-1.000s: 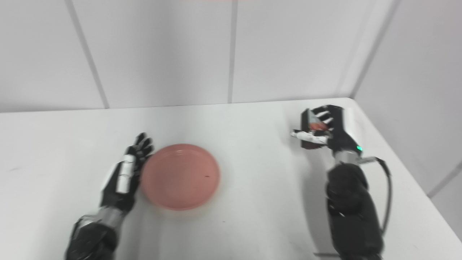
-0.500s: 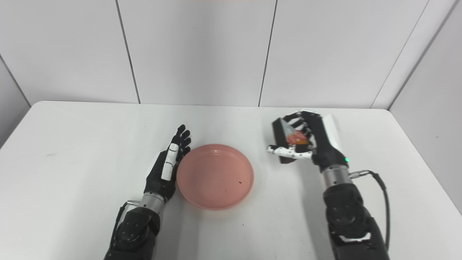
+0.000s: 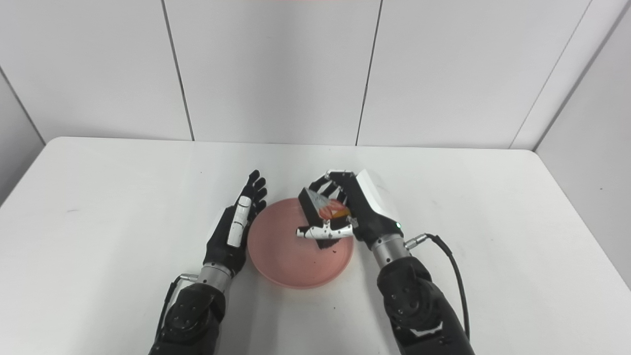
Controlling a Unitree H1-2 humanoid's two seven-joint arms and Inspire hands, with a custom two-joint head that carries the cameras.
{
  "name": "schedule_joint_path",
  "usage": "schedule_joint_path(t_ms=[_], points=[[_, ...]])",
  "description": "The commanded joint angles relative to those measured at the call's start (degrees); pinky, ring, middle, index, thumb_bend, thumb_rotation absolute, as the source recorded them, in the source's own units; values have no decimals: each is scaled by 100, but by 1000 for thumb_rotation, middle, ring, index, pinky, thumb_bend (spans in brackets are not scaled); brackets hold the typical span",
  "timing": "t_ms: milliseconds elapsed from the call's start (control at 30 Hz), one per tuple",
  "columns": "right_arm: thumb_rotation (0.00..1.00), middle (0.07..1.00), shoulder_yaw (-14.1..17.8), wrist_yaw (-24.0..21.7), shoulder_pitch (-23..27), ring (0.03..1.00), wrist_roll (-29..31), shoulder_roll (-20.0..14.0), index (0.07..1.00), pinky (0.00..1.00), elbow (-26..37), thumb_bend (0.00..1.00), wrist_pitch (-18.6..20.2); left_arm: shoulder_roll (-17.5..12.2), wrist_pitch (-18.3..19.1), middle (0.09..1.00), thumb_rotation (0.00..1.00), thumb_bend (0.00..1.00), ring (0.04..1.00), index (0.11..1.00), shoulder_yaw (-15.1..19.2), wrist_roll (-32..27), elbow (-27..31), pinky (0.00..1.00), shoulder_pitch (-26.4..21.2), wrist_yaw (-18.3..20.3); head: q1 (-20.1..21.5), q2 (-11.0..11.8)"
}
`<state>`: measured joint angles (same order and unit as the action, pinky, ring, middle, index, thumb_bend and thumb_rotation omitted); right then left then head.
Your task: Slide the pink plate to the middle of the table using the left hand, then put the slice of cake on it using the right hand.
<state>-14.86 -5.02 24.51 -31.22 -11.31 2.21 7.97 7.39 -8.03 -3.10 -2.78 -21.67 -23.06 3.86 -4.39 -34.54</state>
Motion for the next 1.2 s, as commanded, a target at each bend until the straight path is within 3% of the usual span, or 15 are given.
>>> schedule_joint_path(t_ms=[0, 133, 400, 567, 633, 667, 700, 733, 767, 867, 967, 1167], points=[[0, 455, -95, 109, 237, 178, -138, -42, 477, 115, -48, 520, -427, 67, -128, 1000, 1000, 761, 1000, 1000, -17, 1, -120, 1000, 252, -28, 21, -9], [0, 388, -253, 175, 269, 196, -335, -90, 491, 128, -346, 511, -597, 33, -31, 1000, 1000, 752, 1000, 1000, -72, 32, -34, 1000, 268, -11, 66, -26], [0, 427, -527, 100, 338, 296, -759, -284, 495, 220, -780, 518, -652, 53, -86, 1000, 1000, 753, 1000, 1000, -90, 43, 24, 1000, 299, -84, 60, -66], [0, 417, -577, 282, 336, 329, -835, -354, 510, 248, -1021, 518, -991, 41, 16, 1000, 1000, 759, 1000, 1000, -124, 49, 108, 1000, 322, -72, 64, -71], [0, 418, -573, 353, 311, 364, -857, -365, 522, 280, -1047, 517, -1122, 39, 18, 1000, 1000, 757, 1000, 1000, -133, 55, 107, 1000, 318, -84, 64, -81], [1, 452, -572, 385, 297, 498, -857, -374, 520, 403, -1054, 519, -1194, 37, 5, 1000, 1000, 753, 1000, 1000, -137, 65, 98, 1000, 315, -92, 64, -81], [2, 463, -572, 368, 262, 544, -821, -403, 520, 445, -1012, 519, -1268, 32, -62, 1000, 1000, 752, 1000, 1000, -145, 84, 63, 1000, 304, -98, 64, -89], [189, 672, -571, 351, 239, 701, -796, -422, 700, 583, -981, 584, -1315, 28, -109, 1000, 1000, 743, 1000, 1000, -151, 96, 40, 1000, 296, -102, 64, -89], [341, 823, -569, 374, 200, 833, -783, -454, 827, 720, -928, 636, -1415, 7, -126, 1000, 1000, 750, 1000, 1000, -167, 115, 11, 1000, 283, -90, 71, -93], [476, 953, -529, 453, 112, 956, -702, -495, 931, 857, -883, 675, -1699, -40, -120, 1000, 1000, 756, 1000, 1000, -201, 140, -25, 1000, 263, -70, 71, -93], [568, 998, -399, 474, -29, 998, -376, -463, 995, 941, -861, 701, -1964, -55, -149, 1000, 1000, 750, 1000, 1000, -192, 103, -36, 1000, 263, -51, 82, -95], [632, 1000, -106, 499, -278, 1000, 115, -420, 1000, 965, -741, 702, -2221, -70, -68, 1000, 1000, 744, 1000, 1000, -165, 45, 72, 1000, 303, -15, 117, -129]])
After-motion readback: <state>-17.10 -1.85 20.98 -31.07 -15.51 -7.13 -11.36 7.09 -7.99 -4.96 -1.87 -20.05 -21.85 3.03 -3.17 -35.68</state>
